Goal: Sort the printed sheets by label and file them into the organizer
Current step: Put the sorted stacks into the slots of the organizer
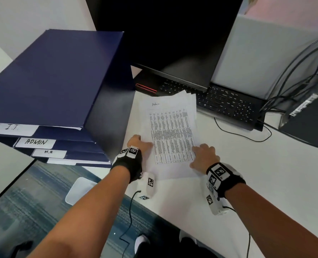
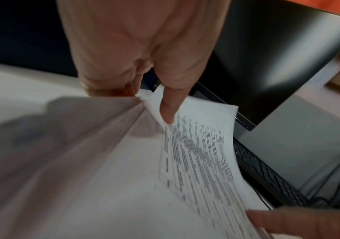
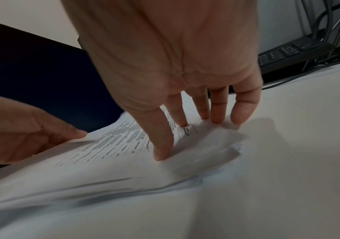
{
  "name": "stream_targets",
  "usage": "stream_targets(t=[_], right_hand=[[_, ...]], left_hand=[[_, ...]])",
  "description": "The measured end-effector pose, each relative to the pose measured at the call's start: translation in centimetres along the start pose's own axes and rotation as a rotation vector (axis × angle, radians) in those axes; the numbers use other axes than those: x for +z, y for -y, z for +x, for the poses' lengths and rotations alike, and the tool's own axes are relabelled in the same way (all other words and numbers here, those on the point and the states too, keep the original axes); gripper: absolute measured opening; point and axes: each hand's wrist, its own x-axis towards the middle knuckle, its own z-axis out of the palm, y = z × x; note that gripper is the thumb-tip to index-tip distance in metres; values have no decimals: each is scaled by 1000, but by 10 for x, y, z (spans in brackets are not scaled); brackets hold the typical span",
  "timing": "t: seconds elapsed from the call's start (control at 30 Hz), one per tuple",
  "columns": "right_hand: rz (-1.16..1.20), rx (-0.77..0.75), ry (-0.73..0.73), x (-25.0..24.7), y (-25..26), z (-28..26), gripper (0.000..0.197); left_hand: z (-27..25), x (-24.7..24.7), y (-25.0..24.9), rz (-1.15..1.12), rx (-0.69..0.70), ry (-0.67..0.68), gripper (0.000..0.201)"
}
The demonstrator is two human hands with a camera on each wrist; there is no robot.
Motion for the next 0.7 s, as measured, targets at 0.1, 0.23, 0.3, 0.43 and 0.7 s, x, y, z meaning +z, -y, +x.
stream_targets(t=[0.1, 0.23, 0.3, 0.43, 0.7], right_hand=[[-20, -31, 6, -1, -4, -1, 50], [29, -35, 20, -5, -8, 0, 51], [154, -3, 30, -11, -12, 5, 49], [311, 68, -24, -20, -19, 15, 55], [441, 82, -12, -15, -10, 23, 56]], left_hand=[[0, 1, 0, 7, 34, 45, 29], [-5, 8, -1, 19, 100, 42, 38], [-7, 11, 7, 9, 111, 32, 40], [-7, 0, 30, 24, 5, 245, 40], [-18, 2, 13, 473, 19, 2, 57]])
